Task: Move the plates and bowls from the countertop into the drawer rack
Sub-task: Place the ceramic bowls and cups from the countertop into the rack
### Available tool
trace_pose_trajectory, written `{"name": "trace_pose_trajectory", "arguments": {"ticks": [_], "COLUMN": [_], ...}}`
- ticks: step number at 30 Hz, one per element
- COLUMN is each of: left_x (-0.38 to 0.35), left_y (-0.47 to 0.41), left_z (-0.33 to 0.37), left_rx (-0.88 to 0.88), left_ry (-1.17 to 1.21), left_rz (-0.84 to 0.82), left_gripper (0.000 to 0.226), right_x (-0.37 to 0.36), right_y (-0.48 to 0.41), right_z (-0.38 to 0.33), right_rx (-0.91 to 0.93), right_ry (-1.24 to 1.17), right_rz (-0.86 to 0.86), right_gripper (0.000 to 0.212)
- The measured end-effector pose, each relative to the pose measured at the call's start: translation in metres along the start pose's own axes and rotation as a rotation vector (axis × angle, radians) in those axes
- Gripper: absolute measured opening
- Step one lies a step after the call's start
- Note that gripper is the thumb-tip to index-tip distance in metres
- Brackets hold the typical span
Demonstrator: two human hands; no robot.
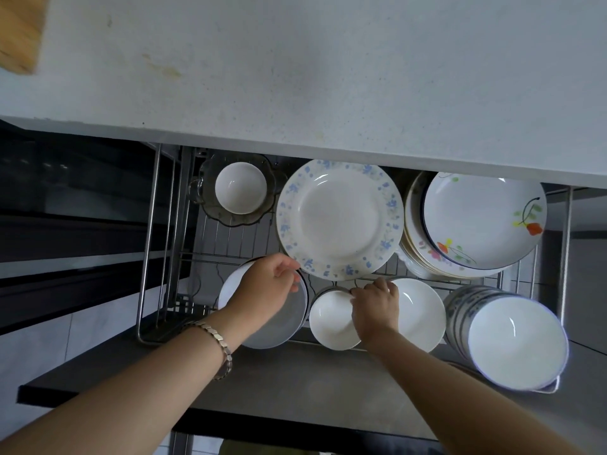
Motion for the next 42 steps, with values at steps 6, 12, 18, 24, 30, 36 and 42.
{"name": "trace_pose_trajectory", "arguments": {"ticks": [6, 12, 18, 24, 30, 36, 42], "left_x": [-0.004, -0.008, -0.006, 0.029, 0.122, 0.219, 0.271], "left_y": [-0.001, 0.003, 0.017, 0.037, 0.039, -0.001, -0.062], "left_z": [-0.005, 0.005, 0.037, 0.099, 0.200, 0.270, 0.292], "left_rx": [0.018, 0.021, -0.001, -0.101, -0.313, -0.355, -0.372], "left_ry": [-0.004, 0.004, 0.048, 0.069, -0.035, -0.125, -0.023], "left_rz": [0.019, 0.022, 0.049, 0.155, 0.264, 0.371, 0.384], "left_gripper": [0.026, 0.024, 0.023, 0.023, 0.018, 0.017, 0.023], "right_x": [0.004, 0.010, 0.048, 0.144, 0.301, 0.421, 0.482], "right_y": [-0.006, -0.001, 0.023, 0.039, 0.014, -0.071, -0.172], "right_z": [-0.008, -0.012, -0.011, -0.013, -0.059, -0.110, -0.132], "right_rx": [0.078, 0.194, 0.312, 0.247, 0.356, 0.194, -0.119], "right_ry": [0.058, 0.337, 0.375, -0.125, -0.352, -0.748, -1.461], "right_rz": [0.044, -0.152, -0.245, -0.363, -0.210, -0.055, 0.132], "right_gripper": [0.030, 0.027, 0.034, 0.034, 0.031, 0.029, 0.048]}}
Point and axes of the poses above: each hand's wrist, its own y-axis away from the middle knuckle, its own x-axis out of the back of the hand, z = x × y, the point moved 8 cm from there along -y, towards the middle knuckle, and after that the axes turned 2 degrees about x, right-handed, at the moved point
